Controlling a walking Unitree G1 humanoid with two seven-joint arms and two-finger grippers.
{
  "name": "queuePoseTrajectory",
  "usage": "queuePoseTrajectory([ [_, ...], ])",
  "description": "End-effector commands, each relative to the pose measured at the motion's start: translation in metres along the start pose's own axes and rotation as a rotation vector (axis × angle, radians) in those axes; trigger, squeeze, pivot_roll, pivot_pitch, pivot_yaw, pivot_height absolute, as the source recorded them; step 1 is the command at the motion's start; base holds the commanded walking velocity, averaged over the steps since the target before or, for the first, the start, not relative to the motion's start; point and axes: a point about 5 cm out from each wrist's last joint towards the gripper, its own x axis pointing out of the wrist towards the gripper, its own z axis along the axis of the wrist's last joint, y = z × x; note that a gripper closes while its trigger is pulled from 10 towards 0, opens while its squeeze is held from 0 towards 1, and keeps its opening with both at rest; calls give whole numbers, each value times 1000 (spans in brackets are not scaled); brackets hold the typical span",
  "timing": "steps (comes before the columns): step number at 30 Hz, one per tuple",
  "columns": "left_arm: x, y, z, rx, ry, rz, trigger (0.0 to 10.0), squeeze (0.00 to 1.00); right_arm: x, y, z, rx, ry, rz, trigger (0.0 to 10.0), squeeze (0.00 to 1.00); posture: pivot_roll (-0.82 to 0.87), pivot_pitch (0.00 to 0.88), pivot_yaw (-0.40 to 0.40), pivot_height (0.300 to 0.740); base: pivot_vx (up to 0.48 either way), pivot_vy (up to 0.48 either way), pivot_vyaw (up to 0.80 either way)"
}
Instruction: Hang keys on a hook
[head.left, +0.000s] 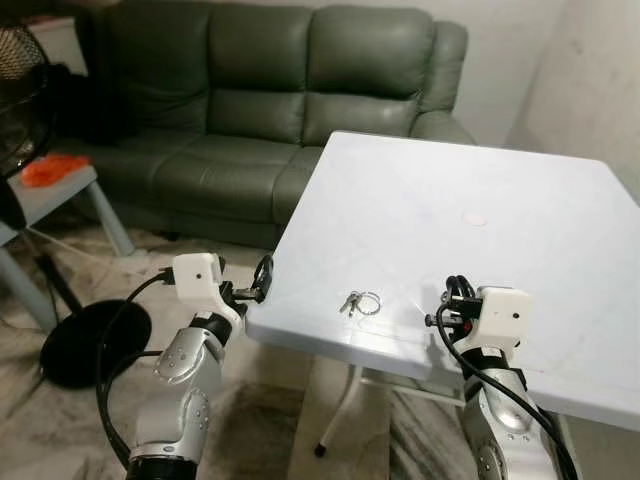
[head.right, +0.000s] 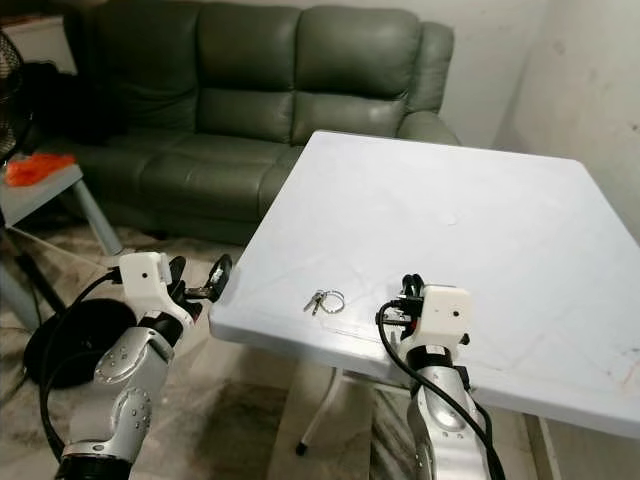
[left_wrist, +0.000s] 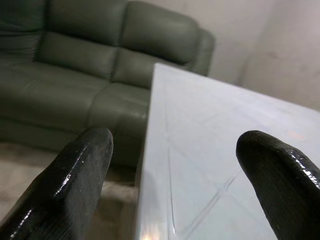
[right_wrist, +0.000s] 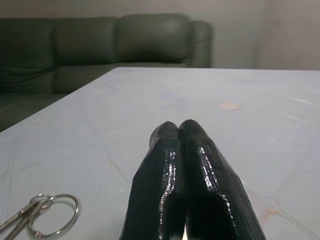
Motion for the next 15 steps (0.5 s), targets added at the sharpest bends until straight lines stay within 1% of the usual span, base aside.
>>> queuePoseTrajectory([
  [1, 2, 2, 2, 5, -7, 1, 10000, 0, 2, 4, 2, 7, 0, 8, 10000, 0, 9, 0, 1, 740, 0, 480, -800],
  [3, 3, 1, 1, 12, -3, 6, 10000, 0, 1, 3, 2, 4, 0, 6, 10000, 0, 8, 0, 1, 740, 0, 435, -800],
  [10, 5, -3, 1, 19, 2, 1, 10000, 0, 1, 3, 1, 0, 5, 5, 10000, 0, 4, 0, 4, 740, 0, 0, -800],
  [15, 6, -6, -1, -5, 16, 0, 10000, 0, 0, 4, 1, -6, 9, 10, 10000, 0, 2, 0, 2, 740, 0, 0, -800],
])
